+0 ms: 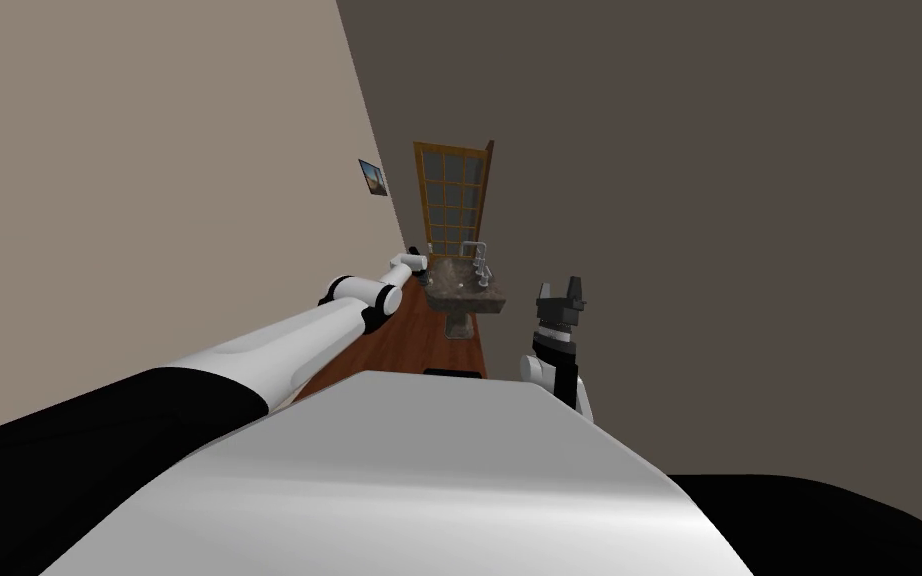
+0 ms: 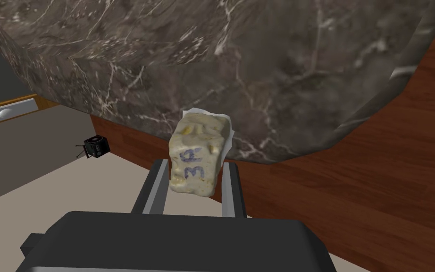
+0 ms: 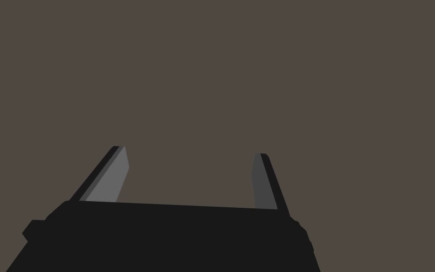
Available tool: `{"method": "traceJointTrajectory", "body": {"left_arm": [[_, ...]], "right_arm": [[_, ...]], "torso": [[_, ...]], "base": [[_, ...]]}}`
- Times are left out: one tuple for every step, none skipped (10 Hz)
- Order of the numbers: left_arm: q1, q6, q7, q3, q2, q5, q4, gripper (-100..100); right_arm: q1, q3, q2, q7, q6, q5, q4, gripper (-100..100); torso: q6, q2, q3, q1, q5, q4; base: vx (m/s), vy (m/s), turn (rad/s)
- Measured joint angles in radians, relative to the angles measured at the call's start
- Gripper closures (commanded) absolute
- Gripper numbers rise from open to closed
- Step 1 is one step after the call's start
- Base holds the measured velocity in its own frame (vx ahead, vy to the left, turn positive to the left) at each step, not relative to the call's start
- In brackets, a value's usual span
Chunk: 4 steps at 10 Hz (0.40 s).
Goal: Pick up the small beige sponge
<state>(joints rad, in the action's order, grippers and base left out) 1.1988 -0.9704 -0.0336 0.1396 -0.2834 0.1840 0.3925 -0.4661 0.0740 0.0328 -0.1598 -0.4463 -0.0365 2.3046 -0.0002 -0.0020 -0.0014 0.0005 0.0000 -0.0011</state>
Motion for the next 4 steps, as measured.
{"method": "traceJointTrajectory", "body": {"left_arm": [[0.0,0.0,0.0,0.0,0.0,0.0,0.0,0],[0.0,0.0,0.0,0.0,0.0,0.0,0.0,100],[0.026,0.0,-0.004,0.002,-0.006,0.003,-0.029,100],[0.03,0.0,-0.006,0.002,-0.007,0.004,-0.034,0]], "right_arm": [[0.0,0.0,0.0,0.0,0.0,0.0,0.0,0],[0.0,0.0,0.0,0.0,0.0,0.0,0.0,0],[0.0,0.0,0.0,0.0,0.0,0.0,0.0,0],[0.0,0.0,0.0,0.0,0.0,0.0,0.0,0]], "torso": [[0.0,0.0,0.0,0.0,0.0,0.0],[0.0,0.0,0.0,0.0,0.0,0.0],[0.0,0.003,0.002,0.0,0.0,0.001],[0.0,0.003,0.002,0.0,0.0,0.001]], "base": [[0.0,0.0,0.0],[-0.053,-0.006,0.027],[-0.032,-0.004,0.008],[0.0,0.0,0.0]]}}
